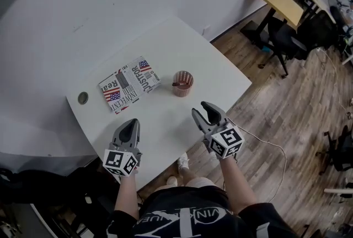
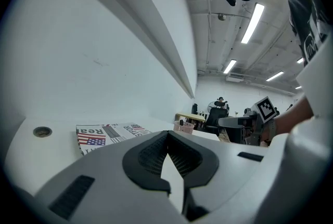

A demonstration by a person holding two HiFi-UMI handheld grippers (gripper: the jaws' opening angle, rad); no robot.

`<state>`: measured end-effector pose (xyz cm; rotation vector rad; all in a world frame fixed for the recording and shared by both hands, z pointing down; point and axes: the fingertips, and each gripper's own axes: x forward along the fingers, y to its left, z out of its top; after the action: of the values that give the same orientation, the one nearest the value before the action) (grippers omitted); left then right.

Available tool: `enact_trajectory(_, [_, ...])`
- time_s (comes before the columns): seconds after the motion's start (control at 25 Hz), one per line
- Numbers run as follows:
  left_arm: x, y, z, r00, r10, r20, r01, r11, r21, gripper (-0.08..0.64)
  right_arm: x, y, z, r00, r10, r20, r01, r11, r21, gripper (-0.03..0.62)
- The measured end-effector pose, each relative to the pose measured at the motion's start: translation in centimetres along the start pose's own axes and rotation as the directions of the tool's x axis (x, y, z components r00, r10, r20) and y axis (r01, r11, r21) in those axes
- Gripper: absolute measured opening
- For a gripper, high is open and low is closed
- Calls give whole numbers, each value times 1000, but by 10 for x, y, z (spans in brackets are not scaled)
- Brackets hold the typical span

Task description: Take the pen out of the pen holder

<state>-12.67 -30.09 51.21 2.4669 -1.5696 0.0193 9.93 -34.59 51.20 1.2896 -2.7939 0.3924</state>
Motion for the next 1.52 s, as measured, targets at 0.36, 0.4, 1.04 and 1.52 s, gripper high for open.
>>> enact_trajectory(0.36, [7,28,-5,997,78,-5,-78,997,-8,15,55,-3,-1,996,12,-91,-24,991,-128,158])
enact_trajectory(0.4, [8,30,-5,996,85,-5,-85,996,-9,15,61,-3,-1,995,10,-102,-25,989,-146,158])
enact_trajectory(1.04, [9,62,-10,985,174,-6,-175,984,-44,15,129,2,-8,946,-57,-319,-95,893,-441,163])
enact_trajectory(1.52, [10,69,-15,980,200,-14,-200,978,-60,15,143,-2,-20,913,-134,-385,-105,836,-539,125])
